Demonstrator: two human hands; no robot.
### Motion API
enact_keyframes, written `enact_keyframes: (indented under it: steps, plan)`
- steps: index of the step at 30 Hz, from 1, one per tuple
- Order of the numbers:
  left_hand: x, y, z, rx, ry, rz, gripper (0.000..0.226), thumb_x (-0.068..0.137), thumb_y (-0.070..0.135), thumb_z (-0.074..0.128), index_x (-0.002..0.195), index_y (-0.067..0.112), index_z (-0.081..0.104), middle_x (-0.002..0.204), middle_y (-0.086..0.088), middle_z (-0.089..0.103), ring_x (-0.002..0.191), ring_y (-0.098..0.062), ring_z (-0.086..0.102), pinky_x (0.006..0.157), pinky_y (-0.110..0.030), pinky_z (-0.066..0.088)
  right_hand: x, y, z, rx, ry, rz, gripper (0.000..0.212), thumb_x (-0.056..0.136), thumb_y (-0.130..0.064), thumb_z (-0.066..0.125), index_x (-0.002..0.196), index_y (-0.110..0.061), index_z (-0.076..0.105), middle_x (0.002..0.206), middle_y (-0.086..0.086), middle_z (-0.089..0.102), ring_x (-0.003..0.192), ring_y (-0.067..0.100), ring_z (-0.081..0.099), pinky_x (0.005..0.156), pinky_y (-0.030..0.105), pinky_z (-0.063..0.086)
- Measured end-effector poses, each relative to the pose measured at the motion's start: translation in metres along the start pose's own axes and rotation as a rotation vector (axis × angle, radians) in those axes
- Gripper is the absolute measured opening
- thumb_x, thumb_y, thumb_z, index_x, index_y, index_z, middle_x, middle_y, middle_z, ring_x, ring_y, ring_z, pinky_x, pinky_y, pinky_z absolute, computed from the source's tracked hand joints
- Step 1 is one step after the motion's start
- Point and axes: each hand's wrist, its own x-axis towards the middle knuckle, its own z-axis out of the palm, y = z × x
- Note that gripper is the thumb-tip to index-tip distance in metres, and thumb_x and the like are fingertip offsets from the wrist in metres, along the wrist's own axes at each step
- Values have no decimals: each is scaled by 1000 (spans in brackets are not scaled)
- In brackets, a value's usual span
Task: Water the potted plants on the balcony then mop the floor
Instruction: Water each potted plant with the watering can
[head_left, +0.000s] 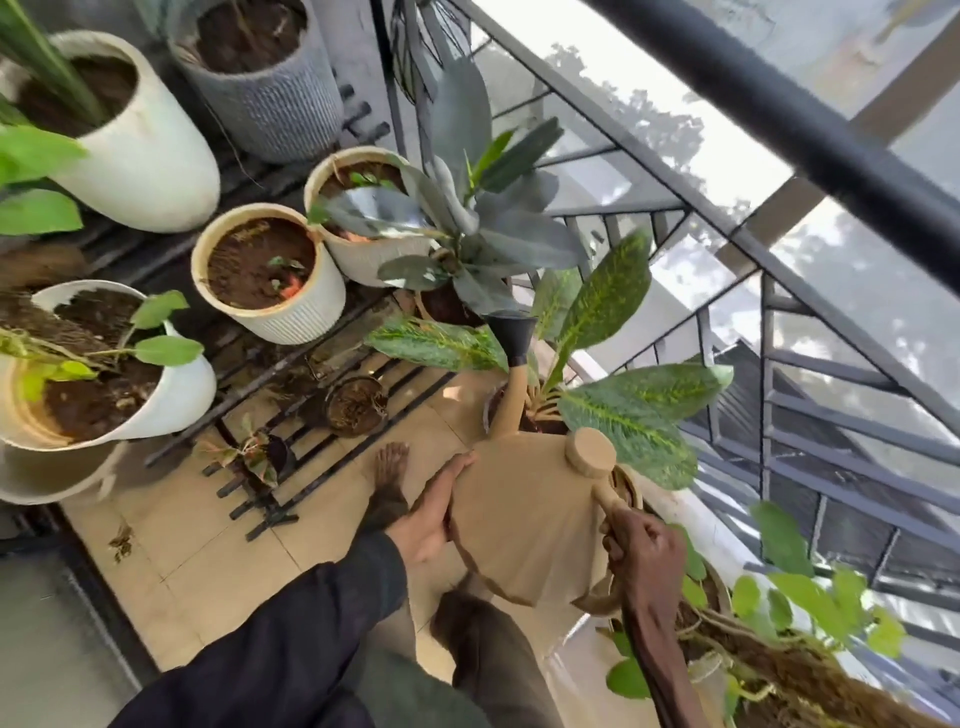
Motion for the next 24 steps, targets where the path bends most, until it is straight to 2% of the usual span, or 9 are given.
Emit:
enact_keyframes:
  steps: [2, 4, 7, 9, 11, 13, 17, 21, 24]
  plan:
    - [0, 19, -9, -32, -2, 2, 52, 90, 63, 61, 123, 23, 68, 105, -4, 79, 109, -24, 66, 78, -32, 53, 10, -21, 15, -47, -17, -9, 36, 75, -46, 57, 47, -25, 67, 44, -5, 54, 43, 11, 45, 47, 22, 36]
    - [1, 38, -17, -34, -16, -11, 55, 92, 64, 58, 126, 22, 67, 116, -6, 76, 112, -24, 67, 87, -34, 55, 19, -43, 30, -73, -44, -17, 41, 77, -46, 58, 48, -19, 67, 45, -3, 54, 47, 20, 45, 55, 27, 38]
    - [4, 74, -29, 8, -51, -44, 56, 92, 68, 54, 124, 24, 67, 118, -5, 75, 113, -22, 67, 99, -35, 54, 35, -74, 56, -129, -59, -6, 46, 84, -48, 60, 59, -13, 74, 46, -5, 60, 43, 18, 50, 56, 31, 41]
    - [4, 97, -35, 8, -80, -69, 51, 93, 69, 52, 117, 26, 68, 105, 1, 80, 102, -16, 71, 81, -28, 58, 44, -98, 72, -162, -78, -8, 47, 88, -47, 61, 67, -9, 79, 49, -1, 64, 44, 18, 53, 54, 34, 42]
    - [7, 122, -43, -7, -89, -114, 55, 93, 70, 51, 115, 24, 70, 99, 0, 81, 97, -17, 73, 72, -27, 56, 52, -121, 92, -232, -75, -21, 55, 94, -47, 65, 71, 2, 76, 54, 15, 66, 47, 21, 51, 51, 42, 45]
    - [12, 140, -52, -8, -96, -141, 63, 91, 72, 52, 121, 20, 70, 109, -6, 79, 106, -23, 71, 78, -31, 56, 60, -144, 110, -280, -73, -16, 59, 100, -43, 68, 76, 11, 72, 65, 28, 67, 49, 21, 47, 52, 39, 44]
    - [20, 174, -68, 28, -90, -220, 74, 83, 79, 56, 126, 20, 69, 122, -11, 74, 118, -30, 66, 109, -47, 49, 75, -180, 144, -374, -43, -17, 57, 101, -45, 69, 76, 6, 77, 71, 27, 73, 53, 36, 62, 61, 44, 56]
    - [25, 200, -80, 35, -127, -286, 77, 84, 77, 55, 128, 16, 67, 125, -15, 71, 120, -33, 64, 113, -50, 45, 80, -204, 168, -399, -15, 0, 63, 101, -47, 67, 83, 12, 75, 74, 30, 74, 71, 45, 73, 68, 50, 59]
    - [21, 214, -84, 72, -136, -341, 81, 85, 78, 52, 132, 14, 65, 131, -18, 68, 122, -32, 62, 113, -48, 44, 80, -218, 177, -410, -8, -24, 65, 102, -47, 67, 81, 14, 74, 73, 30, 73, 72, 49, 71, 65, 54, 60]
